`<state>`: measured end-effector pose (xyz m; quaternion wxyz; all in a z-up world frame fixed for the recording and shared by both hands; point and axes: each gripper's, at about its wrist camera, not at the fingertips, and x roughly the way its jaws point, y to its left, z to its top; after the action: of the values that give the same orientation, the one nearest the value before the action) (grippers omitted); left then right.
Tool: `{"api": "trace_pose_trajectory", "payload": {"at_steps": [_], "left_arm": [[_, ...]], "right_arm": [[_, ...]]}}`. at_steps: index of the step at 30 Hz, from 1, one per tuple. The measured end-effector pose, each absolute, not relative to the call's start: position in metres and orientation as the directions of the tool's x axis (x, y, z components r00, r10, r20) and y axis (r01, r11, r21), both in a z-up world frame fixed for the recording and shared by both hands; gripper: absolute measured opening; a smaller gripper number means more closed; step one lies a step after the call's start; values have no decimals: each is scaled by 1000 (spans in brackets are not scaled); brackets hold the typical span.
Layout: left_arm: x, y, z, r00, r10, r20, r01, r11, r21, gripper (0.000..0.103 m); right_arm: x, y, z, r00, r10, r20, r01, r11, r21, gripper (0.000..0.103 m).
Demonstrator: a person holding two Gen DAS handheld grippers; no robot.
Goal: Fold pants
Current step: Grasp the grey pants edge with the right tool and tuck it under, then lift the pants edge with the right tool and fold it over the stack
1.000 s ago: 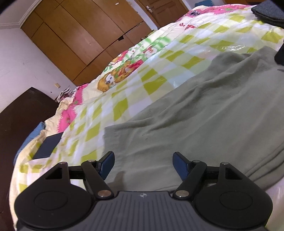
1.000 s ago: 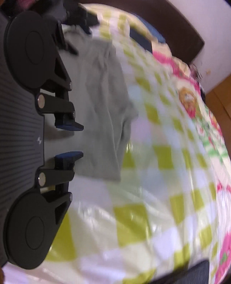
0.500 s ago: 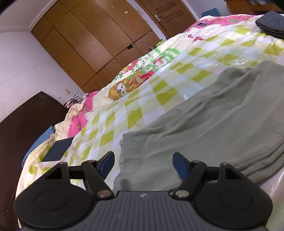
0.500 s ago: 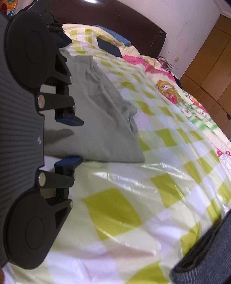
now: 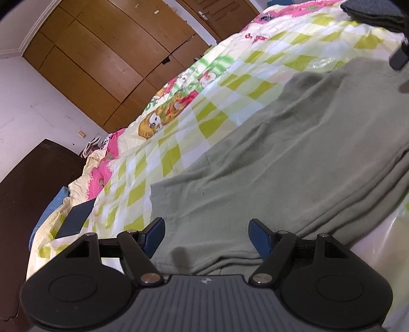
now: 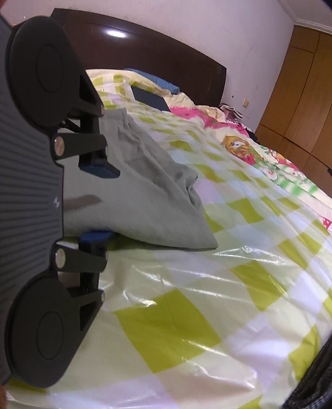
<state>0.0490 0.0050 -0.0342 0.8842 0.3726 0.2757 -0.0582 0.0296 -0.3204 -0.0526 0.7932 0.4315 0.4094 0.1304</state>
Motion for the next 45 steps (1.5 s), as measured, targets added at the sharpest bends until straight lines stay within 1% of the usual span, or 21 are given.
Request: {"api": "trace_pose_trajectory", "payload": {"at_steps": [2,5,7,9,10,14,17,20,22,23,25,27,30,31,34,36,39,41,42,43,45], "left_arm": [[50,4,-31,846,88,-526,307,725,616,85],[58,-3,-31,846,99,-523,294,732,614,85],[63,-10,-32,849,108,-517,284,732,619,85],[66,-19,-30,859,108,-500,273,731,626,85],[67,-24,-28,864,97,-494,276,729,626,85],[77,-53,-26,881,52,-471,304,701,645,85],[92,-76,-29,881,36,-472,322,684,654,85],[100,-95,-44,870,44,-492,347,654,672,85],[97,-100,-54,866,41,-498,357,647,674,85],[93,-101,-55,871,42,-489,349,647,678,85],[86,-100,-52,877,43,-478,334,660,672,85],[79,-96,-45,888,27,-459,318,684,656,85],[72,-97,-42,920,-5,-393,285,697,658,85],[72,-100,-42,921,-25,-389,295,699,652,85],[78,-108,-52,908,-49,-416,331,693,641,85],[79,-111,-64,889,-45,-455,366,665,651,79],[66,-102,-52,900,-70,-429,350,703,619,80],[59,-95,-44,896,-93,-435,358,729,583,83],[56,-92,-44,882,-112,-459,388,725,569,83],[52,-92,-46,873,-126,-472,412,709,572,83],[43,-90,-53,878,-135,-459,417,686,596,83]], "right_arm": [[32,-323,-59,636,573,-518,169,551,817,31],[44,-309,-69,632,614,-473,161,493,855,31],[53,-298,-71,603,630,-490,149,514,845,30],[55,-298,-70,603,619,-502,141,537,832,17],[54,-303,-70,611,614,-500,149,531,834,5],[41,-330,-62,663,583,-469,156,506,849,5],[35,-346,-53,684,545,-485,163,534,829,4],[29,-359,-44,682,502,-531,182,587,789,5],[28,-364,-46,665,511,-545,194,587,786,5],[28,-366,-48,658,517,-548,199,583,788,10],[31,-363,-47,655,506,-561,204,597,776,10],[35,-359,-47,660,498,-563,215,592,777,13],[33,-358,-40,677,469,-567,230,598,768,14],[33,-356,-34,682,455,-573,232,608,759,13],[32,-353,-11,700,426,-573,212,642,737,9],[33,-350,5,711,415,-567,199,655,729,8],[39,-341,22,707,400,-583,174,701,692,8],[44,-335,24,691,392,-607,168,730,663,8],[45,-334,23,682,380,-625,178,743,646,8],[45,-335,19,678,365,-638,198,745,637,12],[41,-341,10,672,358,-648,233,729,643,12]]}}
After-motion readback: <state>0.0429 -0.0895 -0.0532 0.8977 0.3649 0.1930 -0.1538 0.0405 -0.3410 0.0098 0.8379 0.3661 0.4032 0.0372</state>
